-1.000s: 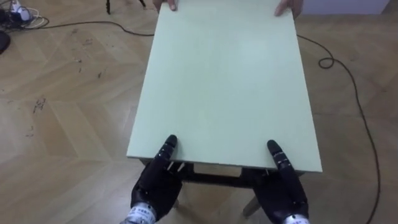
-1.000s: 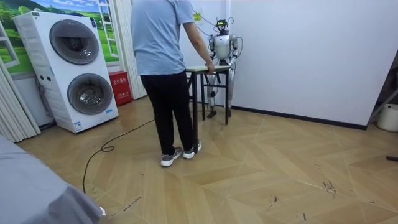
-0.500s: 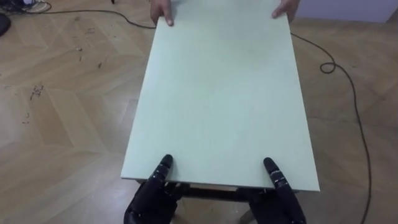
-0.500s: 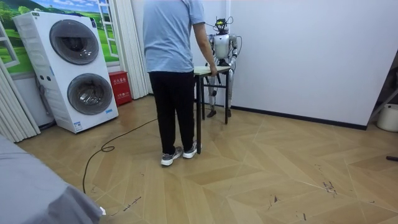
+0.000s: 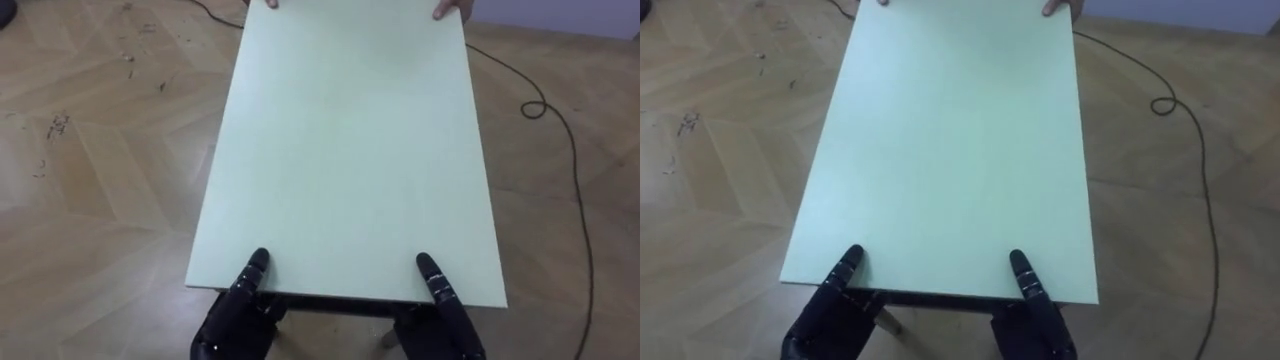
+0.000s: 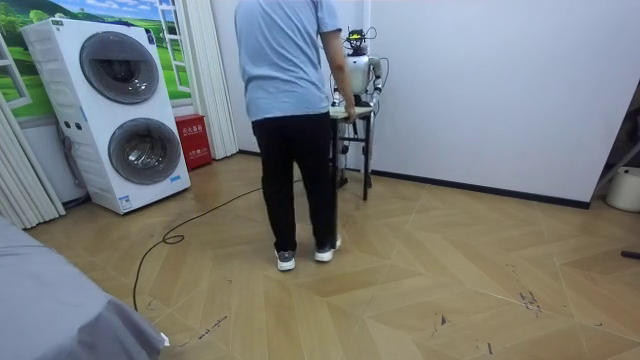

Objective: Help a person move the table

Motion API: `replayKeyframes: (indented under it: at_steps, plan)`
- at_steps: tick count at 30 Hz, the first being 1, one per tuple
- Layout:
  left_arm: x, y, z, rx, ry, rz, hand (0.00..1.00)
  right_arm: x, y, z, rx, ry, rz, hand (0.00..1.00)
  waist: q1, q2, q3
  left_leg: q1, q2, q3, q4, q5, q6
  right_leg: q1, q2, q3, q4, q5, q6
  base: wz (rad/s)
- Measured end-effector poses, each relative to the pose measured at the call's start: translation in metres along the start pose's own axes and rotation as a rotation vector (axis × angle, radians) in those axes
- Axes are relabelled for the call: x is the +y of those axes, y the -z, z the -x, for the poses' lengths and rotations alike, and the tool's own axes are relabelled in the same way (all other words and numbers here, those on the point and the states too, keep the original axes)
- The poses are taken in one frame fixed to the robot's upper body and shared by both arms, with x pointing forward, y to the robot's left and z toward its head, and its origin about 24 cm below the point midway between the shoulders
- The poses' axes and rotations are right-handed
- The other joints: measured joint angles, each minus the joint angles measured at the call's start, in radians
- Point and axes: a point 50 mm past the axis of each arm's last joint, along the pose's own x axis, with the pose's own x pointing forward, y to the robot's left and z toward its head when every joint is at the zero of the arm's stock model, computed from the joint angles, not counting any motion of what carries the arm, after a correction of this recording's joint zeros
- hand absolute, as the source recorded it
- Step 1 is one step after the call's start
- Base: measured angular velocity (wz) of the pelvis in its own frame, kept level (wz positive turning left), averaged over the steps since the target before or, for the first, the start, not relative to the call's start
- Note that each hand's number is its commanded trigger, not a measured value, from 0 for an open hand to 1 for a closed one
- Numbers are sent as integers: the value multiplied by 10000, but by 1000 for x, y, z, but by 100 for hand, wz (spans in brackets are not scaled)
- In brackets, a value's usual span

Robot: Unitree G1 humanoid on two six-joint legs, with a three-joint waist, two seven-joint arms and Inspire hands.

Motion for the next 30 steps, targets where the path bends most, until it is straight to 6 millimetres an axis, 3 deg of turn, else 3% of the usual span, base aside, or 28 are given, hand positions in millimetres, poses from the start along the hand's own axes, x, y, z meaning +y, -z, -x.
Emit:
replayKeyframes:
  at_steps: [3,7,8,12,16,19,23,30]
  plan:
    - [-1,-1,0,-49,46,-81,100,0,0,0,27,-7,-32,100,252,81,-52,-167,-28,-321,6,46,-35,16,-67,-341,3,-85,-2,36]
    - [-1,-5,2,-348,32,-207,100,2,8,-1,326,-76,-365,100,175,166,-106,-450,-26,-960,77,204,-141,211,-195,-1152,12,-369,-48,66]
    - [0,-5,3,-342,-15,-202,100,2,8,-1,346,-78,-337,100,144,187,-94,-511,15,-956,226,229,-172,341,-225,-1431,8,-457,-56,75]
    - [1,-2,3,-186,-70,-88,100,0,2,0,247,-15,-76,100,87,216,-89,-725,83,-949,419,286,-250,516,-263,-1885,135,-805,-67,68]
    - [0,2,2,59,-65,69,100,0,-4,1,98,-102,296,100,-54,294,-73,-848,317,-42,431,429,-325,750,-367,-2596,229,-1137,-93,59]
    - [-2,7,2,133,-36,290,100,3,-10,4,-114,-222,578,100,-301,530,-13,-1033,363,246,505,499,-288,885,-453,-3138,240,-1234,-47,56]
    - [-2,8,2,214,-36,338,100,6,-10,3,-55,-317,724,100,-192,672,-27,-960,320,254,371,504,-290,1054,-503,-3258,240,-1263,1,15]
    - [-5,8,0,107,115,312,100,10,-13,-3,-151,-419,793,100,93,701,-25,-882,133,358,304,590,-145,1107,-818,-3203,571,-1399,205,18]
